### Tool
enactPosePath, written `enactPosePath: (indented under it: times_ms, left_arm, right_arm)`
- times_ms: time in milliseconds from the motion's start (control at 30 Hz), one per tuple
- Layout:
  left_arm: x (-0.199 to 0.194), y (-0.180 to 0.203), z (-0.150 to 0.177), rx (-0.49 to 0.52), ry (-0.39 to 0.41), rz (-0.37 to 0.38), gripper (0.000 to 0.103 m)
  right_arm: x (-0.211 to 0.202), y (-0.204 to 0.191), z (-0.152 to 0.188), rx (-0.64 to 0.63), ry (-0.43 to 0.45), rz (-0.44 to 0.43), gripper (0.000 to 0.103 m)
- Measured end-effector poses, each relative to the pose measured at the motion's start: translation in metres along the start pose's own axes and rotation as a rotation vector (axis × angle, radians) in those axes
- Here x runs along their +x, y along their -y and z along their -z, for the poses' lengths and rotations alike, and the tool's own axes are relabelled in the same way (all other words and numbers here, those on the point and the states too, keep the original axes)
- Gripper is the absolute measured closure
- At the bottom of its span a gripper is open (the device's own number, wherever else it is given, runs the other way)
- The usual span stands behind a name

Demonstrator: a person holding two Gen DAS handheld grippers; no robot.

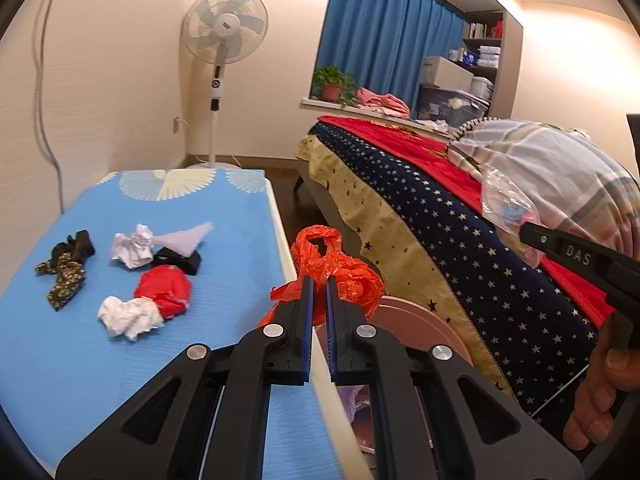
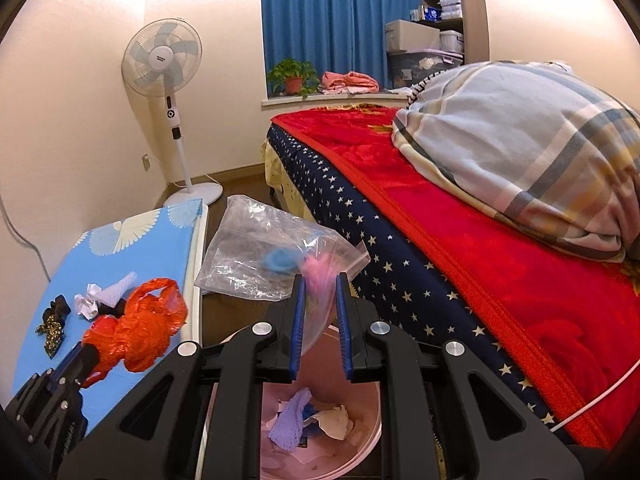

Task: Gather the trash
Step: 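Carry both bags over the pink bucket and open both tools to drop them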

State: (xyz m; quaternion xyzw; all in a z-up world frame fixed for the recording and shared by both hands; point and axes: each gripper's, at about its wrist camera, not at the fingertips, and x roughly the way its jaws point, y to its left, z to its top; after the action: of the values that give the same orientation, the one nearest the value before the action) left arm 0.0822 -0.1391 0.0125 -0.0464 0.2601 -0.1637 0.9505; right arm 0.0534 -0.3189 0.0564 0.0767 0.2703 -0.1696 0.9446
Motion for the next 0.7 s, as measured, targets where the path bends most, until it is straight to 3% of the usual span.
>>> enactPosePath:
  times_ms: [533, 633, 667, 700]
  left_arm:
    - [0.026, 0.02, 0.012, 0.039, -0.087, 0.069, 0.098]
    - [0.033, 0.024, 0.014, 0.045, -0.117, 0.112, 0.097]
    - [0.035, 0.025, 0.014, 0.046, -0.126, 0.114, 0.096]
    - [0.038, 0.024, 0.016, 0.042, -0.138, 0.115, 0.085]
  right_arm:
    - [0.013, 0.003, 0.002, 0.008, -0.041, 0.008, 0.086]
    - [0.017, 0.003, 0.003, 0.007, -0.066, 0.002, 0.081]
    - [0.018, 0.003, 0.004, 0.007, -0.072, 0.005, 0.072]
    - [0.018, 0.003, 0.005, 0.01, -0.077, 0.012, 0.065]
